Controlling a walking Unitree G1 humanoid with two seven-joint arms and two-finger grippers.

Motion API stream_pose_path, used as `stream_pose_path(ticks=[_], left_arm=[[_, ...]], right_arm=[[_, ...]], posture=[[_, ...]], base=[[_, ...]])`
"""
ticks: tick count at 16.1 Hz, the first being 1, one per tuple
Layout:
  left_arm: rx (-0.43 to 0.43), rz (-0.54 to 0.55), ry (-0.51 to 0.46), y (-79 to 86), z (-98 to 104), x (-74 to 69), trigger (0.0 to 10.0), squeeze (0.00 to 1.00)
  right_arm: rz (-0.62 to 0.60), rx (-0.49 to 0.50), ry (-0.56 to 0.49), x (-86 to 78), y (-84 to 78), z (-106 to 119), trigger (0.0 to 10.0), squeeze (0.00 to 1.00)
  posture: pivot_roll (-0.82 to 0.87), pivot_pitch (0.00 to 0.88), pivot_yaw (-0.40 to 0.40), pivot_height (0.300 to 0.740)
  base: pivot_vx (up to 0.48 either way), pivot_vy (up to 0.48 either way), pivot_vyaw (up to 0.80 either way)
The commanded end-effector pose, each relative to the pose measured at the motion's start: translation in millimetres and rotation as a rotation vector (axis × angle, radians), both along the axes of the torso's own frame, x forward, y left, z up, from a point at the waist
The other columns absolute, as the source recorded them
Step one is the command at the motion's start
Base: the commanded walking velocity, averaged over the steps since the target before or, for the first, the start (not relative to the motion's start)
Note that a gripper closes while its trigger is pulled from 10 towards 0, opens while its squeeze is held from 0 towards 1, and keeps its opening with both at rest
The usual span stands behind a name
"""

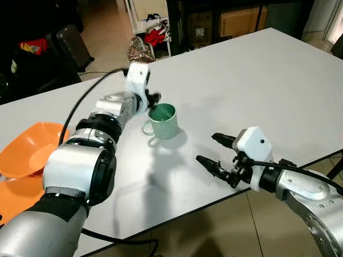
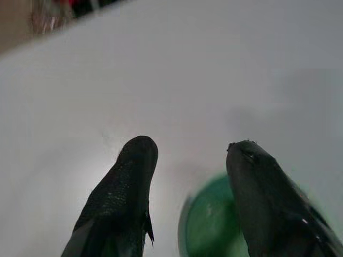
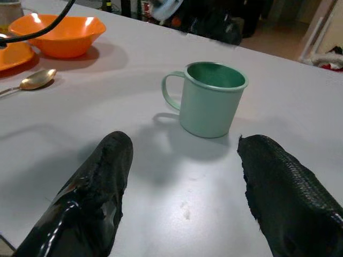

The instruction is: Setting the table

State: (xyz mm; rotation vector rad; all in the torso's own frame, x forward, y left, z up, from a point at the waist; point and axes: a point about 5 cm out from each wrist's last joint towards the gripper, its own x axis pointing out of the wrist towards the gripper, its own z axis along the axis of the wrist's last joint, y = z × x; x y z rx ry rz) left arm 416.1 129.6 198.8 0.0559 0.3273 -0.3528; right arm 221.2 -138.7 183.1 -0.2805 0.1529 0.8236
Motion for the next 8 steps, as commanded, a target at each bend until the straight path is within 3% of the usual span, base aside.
stream_pose_path(ticks=[1, 3, 4, 5, 6, 7, 8], left_arm=[[-0.02, 0.017, -0.088, 17.4, 16, 2.9, 10.0, 0.0], [-0.092, -0.017, -0.166, 26.5, 28, 1.7, 10.0, 0.0], [-0.092, -0.051, -0.302, 29.9, 38, -6.0, 10.0, 0.0], [-0.093, -0.067, -0.365, 29.4, 42, -12.9, 10.0, 0.0], [-0.071, -0.09, -0.494, 26.3, 46, -39.6, 10.0, 0.0], [-0.041, -0.116, -0.555, 19.9, 41, -69.9, 10.0, 0.0], [-0.038, -0.121, -0.565, 17.5, 39, -79.2, 10.0, 0.0]], right_arm=[[-0.014, 0.034, -0.016, -3.7, 0.6, 6, 10.0, 0.0], [-0.108, 0.074, -0.054, -3.9, 0.8, 7, 10.0, 0.0], [-0.239, 0.125, -0.118, 1.7, 1.0, 7, 10.0, 0.0], [-0.261, 0.132, -0.146, 2.1, 2.4, 8, 10.0, 0.0], [-0.328, 0.168, -0.173, 2.0, 6.1, 7, 10.0, 0.0], [-0.342, 0.182, -0.184, 1.1, 13.3, 7, 10.0, 0.0], [-0.341, 0.181, -0.189, 1.0, 15.5, 6, 10.0, 0.0]], posture=[[-0.15, 0.0, 0.192, 0.74], [-0.14, 0.0, 0.183, 0.74], [-0.13, 0.0, 0.172, 0.74], [-0.12, 0.0, 0.168, 0.74], [-0.11, 0.0, 0.155, 0.74], [-0.11, 0.0, 0.149, 0.74], [-0.11, 0.0, 0.146, 0.74]], base=[[0.0, 0.0, 0.0], [0.0, 0.0, 0.0], [0.0, 0.0, 0.0], [0.0, 0.0, 0.0], [0.0, 0.0, 0.8], [0.0, 0.0, 0.8], [0.0, 0.0, 0.8]])
